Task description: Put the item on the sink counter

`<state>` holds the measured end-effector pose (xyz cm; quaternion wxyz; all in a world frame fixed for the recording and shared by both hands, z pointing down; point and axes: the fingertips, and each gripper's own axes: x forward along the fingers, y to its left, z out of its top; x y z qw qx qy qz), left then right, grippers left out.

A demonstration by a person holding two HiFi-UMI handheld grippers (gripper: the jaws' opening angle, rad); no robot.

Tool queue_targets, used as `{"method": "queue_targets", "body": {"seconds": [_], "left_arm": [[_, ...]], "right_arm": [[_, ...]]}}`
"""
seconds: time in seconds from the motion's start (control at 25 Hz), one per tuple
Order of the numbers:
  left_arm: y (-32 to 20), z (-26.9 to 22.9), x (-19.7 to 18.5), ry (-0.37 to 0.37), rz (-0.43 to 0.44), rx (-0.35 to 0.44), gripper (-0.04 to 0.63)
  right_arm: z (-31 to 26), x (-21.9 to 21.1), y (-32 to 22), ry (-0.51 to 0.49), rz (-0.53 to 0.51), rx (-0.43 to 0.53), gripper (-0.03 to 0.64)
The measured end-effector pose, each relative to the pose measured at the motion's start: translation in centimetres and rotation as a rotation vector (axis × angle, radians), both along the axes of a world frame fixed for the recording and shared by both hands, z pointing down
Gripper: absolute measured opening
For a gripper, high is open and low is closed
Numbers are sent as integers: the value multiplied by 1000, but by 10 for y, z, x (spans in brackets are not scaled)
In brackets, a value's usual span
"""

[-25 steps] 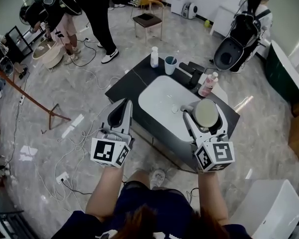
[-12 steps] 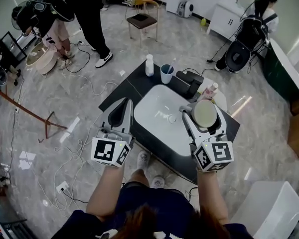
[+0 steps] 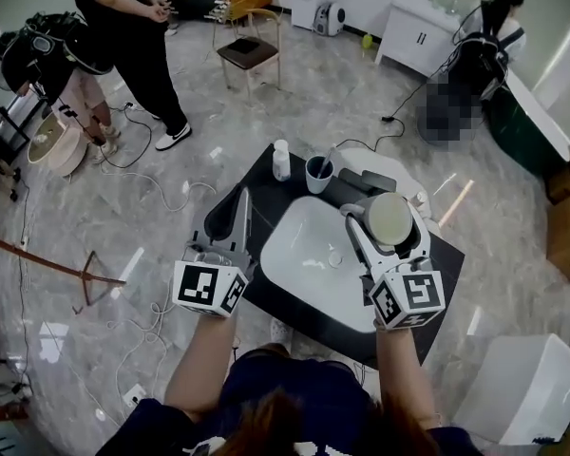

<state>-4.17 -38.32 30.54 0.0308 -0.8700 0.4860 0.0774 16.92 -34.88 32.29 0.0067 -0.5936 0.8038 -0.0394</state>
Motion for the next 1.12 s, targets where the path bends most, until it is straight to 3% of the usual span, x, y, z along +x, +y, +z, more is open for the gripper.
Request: {"method": "queue_targets", "body": {"seconds": [0.36,1.12], "left_arm": [[-57,38,-20,11,49,-69,23],[-143,137,-56,-9,-30,-241,23]], "right_arm": [[36,-34,-53,7,13,-79,448],[166,-116,-168,59,-167,-266,448]]}}
